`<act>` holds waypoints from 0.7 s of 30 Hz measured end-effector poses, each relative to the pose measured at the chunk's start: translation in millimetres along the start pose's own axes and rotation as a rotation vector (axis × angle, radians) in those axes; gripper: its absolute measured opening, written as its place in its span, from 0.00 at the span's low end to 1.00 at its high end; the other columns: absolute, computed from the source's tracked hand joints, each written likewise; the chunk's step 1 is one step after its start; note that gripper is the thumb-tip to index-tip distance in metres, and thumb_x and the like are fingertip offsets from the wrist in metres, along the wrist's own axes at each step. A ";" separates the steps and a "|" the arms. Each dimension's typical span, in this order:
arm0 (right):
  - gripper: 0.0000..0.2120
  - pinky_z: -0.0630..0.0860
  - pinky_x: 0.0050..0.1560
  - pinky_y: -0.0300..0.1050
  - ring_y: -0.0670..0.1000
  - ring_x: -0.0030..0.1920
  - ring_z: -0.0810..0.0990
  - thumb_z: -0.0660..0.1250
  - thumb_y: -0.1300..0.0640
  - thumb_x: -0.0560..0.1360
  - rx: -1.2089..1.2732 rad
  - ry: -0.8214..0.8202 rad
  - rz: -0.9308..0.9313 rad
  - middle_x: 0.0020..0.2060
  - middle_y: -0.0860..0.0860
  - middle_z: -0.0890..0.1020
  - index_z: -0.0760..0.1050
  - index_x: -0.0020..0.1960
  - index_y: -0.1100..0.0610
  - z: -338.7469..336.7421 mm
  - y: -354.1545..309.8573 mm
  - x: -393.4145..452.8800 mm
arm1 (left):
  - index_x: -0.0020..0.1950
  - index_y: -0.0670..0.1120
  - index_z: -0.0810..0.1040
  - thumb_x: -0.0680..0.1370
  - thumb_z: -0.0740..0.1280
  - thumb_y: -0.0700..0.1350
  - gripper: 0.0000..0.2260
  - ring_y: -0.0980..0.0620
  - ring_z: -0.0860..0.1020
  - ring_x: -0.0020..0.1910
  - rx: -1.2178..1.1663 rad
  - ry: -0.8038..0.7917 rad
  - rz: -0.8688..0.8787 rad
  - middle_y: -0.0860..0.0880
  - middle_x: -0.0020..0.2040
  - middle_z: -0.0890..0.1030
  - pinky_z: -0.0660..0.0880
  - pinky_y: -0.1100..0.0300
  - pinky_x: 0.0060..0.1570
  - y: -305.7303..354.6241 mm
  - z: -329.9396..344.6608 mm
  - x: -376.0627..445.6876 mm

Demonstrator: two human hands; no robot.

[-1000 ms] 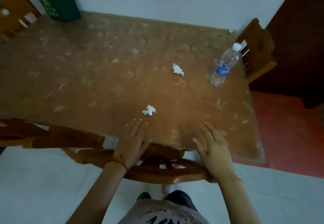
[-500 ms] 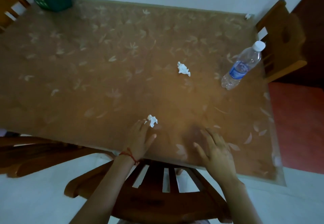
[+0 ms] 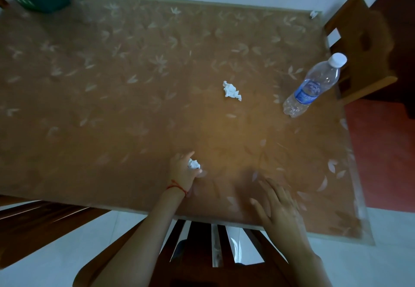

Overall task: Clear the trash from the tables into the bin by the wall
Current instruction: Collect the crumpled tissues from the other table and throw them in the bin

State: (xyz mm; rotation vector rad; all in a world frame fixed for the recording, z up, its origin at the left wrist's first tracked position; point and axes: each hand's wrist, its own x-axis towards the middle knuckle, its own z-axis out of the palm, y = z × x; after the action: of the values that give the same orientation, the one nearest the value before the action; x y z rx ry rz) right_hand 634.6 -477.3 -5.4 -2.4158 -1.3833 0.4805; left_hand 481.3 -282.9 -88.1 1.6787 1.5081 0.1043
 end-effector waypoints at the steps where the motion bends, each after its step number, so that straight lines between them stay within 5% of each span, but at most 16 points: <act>1: 0.25 0.76 0.50 0.47 0.50 0.60 0.73 0.53 0.41 0.74 0.005 0.008 0.000 0.60 0.50 0.76 0.73 0.62 0.54 1.1 1.6 -0.4 | 0.53 0.40 0.78 0.60 0.71 0.47 0.23 0.40 0.76 0.49 0.011 -0.007 0.014 0.40 0.48 0.78 0.74 0.48 0.55 3.8 -1.5 0.6; 4: 0.25 0.76 0.51 0.49 0.51 0.60 0.73 0.53 0.41 0.74 -0.002 0.042 -0.013 0.61 0.50 0.76 0.72 0.63 0.54 3.0 2.4 -1.5 | 0.49 0.40 0.81 0.65 0.72 0.39 0.13 0.46 0.76 0.46 0.011 0.041 0.089 0.40 0.47 0.79 0.73 0.57 0.52 -2.5 3.5 -1.0; 8: 0.27 0.76 0.53 0.49 0.53 0.61 0.74 0.51 0.40 0.74 -0.035 0.026 -0.029 0.61 0.51 0.76 0.72 0.64 0.55 3.5 2.3 4.8 | 0.45 0.39 0.82 0.63 0.66 0.45 0.15 0.47 0.76 0.41 -0.052 0.101 0.108 0.40 0.44 0.80 0.67 0.65 0.42 -2.2 0.9 -6.8; 12: 0.29 0.71 0.59 0.48 0.51 0.65 0.70 0.51 0.38 0.74 0.009 -0.047 -0.017 0.66 0.49 0.71 0.69 0.67 0.54 5.2 2.7 14.5 | 0.44 0.39 0.81 0.66 0.71 0.39 0.08 0.62 0.79 0.31 -0.233 0.068 0.024 0.45 0.36 0.81 0.70 0.75 0.31 2.9 -5.6 -15.3; 15: 0.23 0.69 0.61 0.46 0.51 0.66 0.69 0.61 0.45 0.76 0.072 -0.063 -0.008 0.67 0.49 0.70 0.68 0.67 0.54 5.9 2.0 27.9 | 0.42 0.40 0.80 0.69 0.70 0.31 0.06 0.66 0.76 0.26 -0.360 0.031 0.035 0.50 0.31 0.79 0.71 0.75 0.27 8.7 -7.0 -24.4; 21: 0.22 0.67 0.63 0.45 0.54 0.62 0.73 0.63 0.49 0.76 0.247 -0.121 -0.011 0.66 0.52 0.72 0.69 0.67 0.55 4.0 -6.9 72.3 | 0.35 0.45 0.78 0.69 0.69 0.29 0.11 0.61 0.75 0.23 -0.666 0.011 0.000 0.55 0.21 0.78 0.72 0.71 0.24 23.3 -15.8 -35.2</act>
State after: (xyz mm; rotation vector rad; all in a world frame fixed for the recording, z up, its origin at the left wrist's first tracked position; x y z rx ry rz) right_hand 662.0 -410.7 -15.5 -2.2112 -1.2981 0.7585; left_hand 480.9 -302.3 -47.4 1.1387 1.2852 0.5531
